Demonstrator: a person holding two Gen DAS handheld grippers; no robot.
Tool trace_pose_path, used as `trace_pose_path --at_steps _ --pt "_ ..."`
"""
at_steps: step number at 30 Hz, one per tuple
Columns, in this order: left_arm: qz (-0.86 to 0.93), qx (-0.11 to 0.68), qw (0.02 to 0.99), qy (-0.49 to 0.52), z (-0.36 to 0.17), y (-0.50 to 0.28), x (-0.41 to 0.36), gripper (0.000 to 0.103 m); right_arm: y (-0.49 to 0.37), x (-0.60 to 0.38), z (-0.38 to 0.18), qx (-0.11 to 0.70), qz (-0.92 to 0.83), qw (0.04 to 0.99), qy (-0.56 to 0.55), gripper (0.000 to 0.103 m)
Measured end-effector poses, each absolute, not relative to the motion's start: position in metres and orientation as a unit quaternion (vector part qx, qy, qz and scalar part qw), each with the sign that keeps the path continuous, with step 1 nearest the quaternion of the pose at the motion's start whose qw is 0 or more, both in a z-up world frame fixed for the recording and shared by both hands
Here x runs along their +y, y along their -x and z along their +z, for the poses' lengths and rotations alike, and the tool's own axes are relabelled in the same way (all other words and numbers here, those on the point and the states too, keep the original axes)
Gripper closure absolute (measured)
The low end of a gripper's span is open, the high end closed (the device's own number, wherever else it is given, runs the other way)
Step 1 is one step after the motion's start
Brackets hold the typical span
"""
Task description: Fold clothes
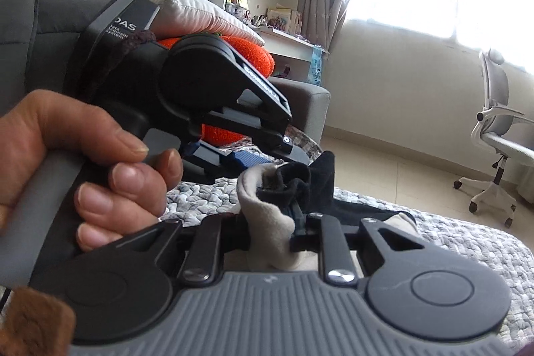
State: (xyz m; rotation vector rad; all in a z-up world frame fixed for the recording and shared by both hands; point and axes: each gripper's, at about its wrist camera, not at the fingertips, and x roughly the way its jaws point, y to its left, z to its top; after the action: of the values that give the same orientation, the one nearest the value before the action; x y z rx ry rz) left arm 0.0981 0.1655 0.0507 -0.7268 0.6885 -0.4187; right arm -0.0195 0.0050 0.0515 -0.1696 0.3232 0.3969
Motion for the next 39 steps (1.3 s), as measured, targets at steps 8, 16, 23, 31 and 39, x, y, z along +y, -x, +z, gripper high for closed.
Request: trace_pose_path --at_steps 8,16,23,31,39 --pt "-0.189 0.352 0.863 0.310 0.031 -0.109 0.175 0.084 0.014 0.025 0.035 0.199 0.223 0.945 0.135 0.079" --pt "-0.182 0.356 0.876 0.270 0.029 -0.106 0.175 0.086 0.024 0.009 0.039 0.191 0.264 0.935 0.141 0.058" --pt "-0.178 0.354 0.882 0.254 0.030 -0.104 0.175 0.087 0.032 -0.012 0.045 0.189 0.297 0.926 0.135 0.058" --pt "-0.168 0.348 0.893 0.229 0.032 -0.101 0.169 0.087 0.028 0.006 0.041 0.185 0.305 0.923 0.146 0.080" --pt "-0.169 0.350 0.896 0.213 0.030 -0.099 0.167 0.087 0.028 -0.016 0.044 0.203 0.318 0.921 0.097 0.074"
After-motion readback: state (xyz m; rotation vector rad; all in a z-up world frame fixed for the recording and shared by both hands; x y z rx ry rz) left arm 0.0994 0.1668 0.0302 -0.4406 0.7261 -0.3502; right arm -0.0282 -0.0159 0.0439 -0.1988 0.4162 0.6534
